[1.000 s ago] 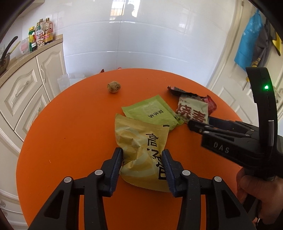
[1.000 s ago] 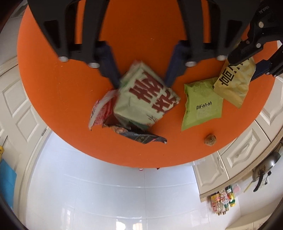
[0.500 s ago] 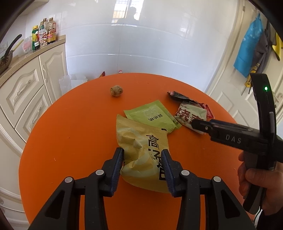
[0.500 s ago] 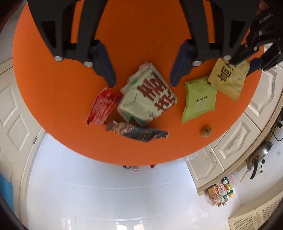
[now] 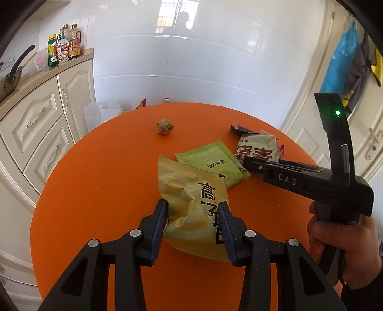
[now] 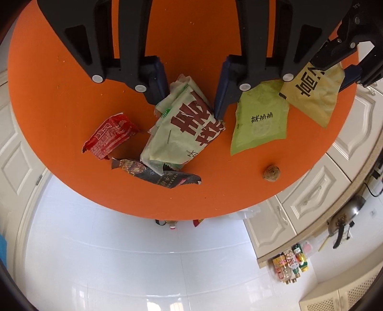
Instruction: Collect trash
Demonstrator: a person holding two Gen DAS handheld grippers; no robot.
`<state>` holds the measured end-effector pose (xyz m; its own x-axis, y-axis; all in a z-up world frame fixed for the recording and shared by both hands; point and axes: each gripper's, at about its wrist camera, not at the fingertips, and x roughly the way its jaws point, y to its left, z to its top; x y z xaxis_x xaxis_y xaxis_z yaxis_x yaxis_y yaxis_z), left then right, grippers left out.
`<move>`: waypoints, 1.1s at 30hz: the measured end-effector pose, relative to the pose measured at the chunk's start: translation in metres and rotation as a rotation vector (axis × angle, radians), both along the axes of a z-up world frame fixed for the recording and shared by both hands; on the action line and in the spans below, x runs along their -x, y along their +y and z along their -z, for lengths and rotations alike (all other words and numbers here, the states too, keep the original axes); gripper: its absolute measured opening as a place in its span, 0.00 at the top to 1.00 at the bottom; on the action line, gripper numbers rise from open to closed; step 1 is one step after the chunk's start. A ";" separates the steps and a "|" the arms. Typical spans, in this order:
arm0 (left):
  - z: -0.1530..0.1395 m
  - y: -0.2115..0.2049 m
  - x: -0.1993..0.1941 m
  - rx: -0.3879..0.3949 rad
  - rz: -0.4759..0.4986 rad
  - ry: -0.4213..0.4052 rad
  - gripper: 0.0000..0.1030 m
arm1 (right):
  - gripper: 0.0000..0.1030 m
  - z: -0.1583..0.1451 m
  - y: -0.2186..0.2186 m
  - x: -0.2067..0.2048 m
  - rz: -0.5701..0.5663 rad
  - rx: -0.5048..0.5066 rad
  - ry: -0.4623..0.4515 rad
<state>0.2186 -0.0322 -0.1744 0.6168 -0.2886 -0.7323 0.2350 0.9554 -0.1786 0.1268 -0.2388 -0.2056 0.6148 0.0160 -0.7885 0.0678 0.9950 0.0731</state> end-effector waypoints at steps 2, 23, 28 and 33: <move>-0.003 -0.001 0.004 -0.001 0.000 -0.006 0.63 | 0.80 -0.001 -0.002 0.004 -0.007 -0.024 -0.013; -0.014 -0.017 0.016 -0.009 -0.013 -0.006 0.63 | 0.58 0.007 -0.046 0.020 0.059 -0.440 -0.019; -0.014 -0.022 0.015 -0.014 -0.012 -0.005 0.63 | 0.75 0.003 -0.045 0.013 0.073 -0.425 -0.030; -0.016 -0.024 0.017 -0.016 -0.008 -0.011 0.63 | 0.88 -0.003 -0.038 0.012 0.043 -0.377 -0.041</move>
<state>0.2015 -0.0566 -0.1588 0.6272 -0.2724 -0.7297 0.2295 0.9599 -0.1611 0.1145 -0.2770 -0.2029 0.6520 0.2735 -0.7072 0.0984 0.8942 0.4366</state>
